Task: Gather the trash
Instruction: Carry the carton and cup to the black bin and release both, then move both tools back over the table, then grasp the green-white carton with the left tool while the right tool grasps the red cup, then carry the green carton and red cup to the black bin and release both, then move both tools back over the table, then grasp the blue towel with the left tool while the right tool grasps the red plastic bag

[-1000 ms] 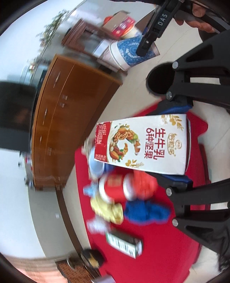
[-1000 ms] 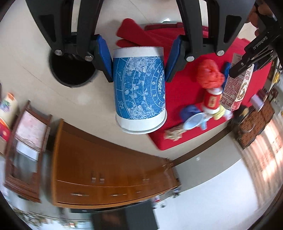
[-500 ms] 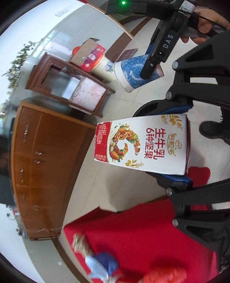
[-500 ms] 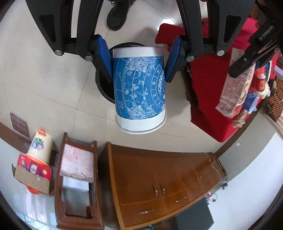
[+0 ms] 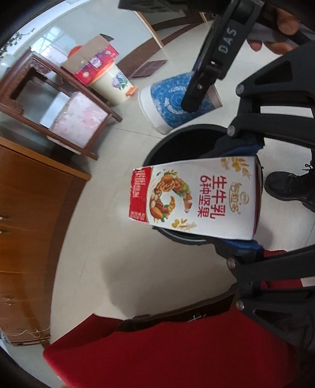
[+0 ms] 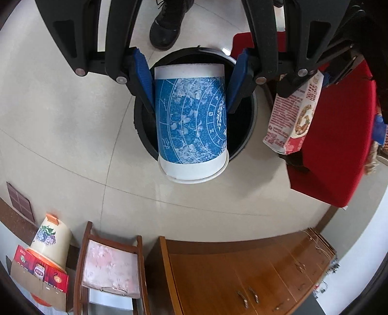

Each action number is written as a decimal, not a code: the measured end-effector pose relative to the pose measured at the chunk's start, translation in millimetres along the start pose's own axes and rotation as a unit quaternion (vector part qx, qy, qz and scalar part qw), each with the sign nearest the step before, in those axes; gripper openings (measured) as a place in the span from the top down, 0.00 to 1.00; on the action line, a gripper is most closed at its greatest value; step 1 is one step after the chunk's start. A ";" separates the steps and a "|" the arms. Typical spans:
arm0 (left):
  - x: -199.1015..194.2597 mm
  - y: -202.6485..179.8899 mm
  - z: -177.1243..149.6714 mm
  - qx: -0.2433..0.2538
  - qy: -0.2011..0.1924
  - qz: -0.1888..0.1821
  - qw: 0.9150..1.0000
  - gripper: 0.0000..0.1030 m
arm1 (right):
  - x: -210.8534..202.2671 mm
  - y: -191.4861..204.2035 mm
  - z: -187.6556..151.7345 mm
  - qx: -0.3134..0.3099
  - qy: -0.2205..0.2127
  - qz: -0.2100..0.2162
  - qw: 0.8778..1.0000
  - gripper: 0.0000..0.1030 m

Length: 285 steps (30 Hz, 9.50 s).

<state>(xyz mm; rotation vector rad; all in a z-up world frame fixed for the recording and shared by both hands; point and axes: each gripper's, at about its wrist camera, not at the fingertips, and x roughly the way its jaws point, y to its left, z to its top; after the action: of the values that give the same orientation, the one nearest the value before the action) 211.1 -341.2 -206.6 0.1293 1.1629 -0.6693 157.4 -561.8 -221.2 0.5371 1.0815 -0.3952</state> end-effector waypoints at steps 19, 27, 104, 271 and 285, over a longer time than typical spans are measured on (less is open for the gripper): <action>11.6 -0.3 8.1 -0.007 0.007 0.040 0.999 0.29 | 3.6 -16.1 12.5 0.033 -0.005 -0.047 0.998 0.28; -75.2 1.9 0.3 0.012 -0.056 0.070 0.996 0.29 | -48.8 14.9 -13.9 0.001 -0.028 -0.062 0.998 0.19; -251.7 423.5 -101.7 -0.253 -0.157 0.265 0.917 0.25 | -32.8 525.5 -122.3 -0.288 -0.054 0.162 0.942 0.08; -334.7 246.3 -179.8 -0.209 -0.225 0.243 0.920 0.23 | -189.1 338.5 -181.2 -0.271 -0.121 0.167 0.940 0.06; -310.0 278.7 -170.5 -0.215 -0.203 0.237 0.925 0.23 | -143.6 381.6 -178.4 -0.291 -0.090 0.151 0.940 0.06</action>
<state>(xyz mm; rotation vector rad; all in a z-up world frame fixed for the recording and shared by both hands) 156.2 85.0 -71.6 -0.0978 0.8060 0.0046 178.4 -142.6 -73.1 0.1260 0.8659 0.1500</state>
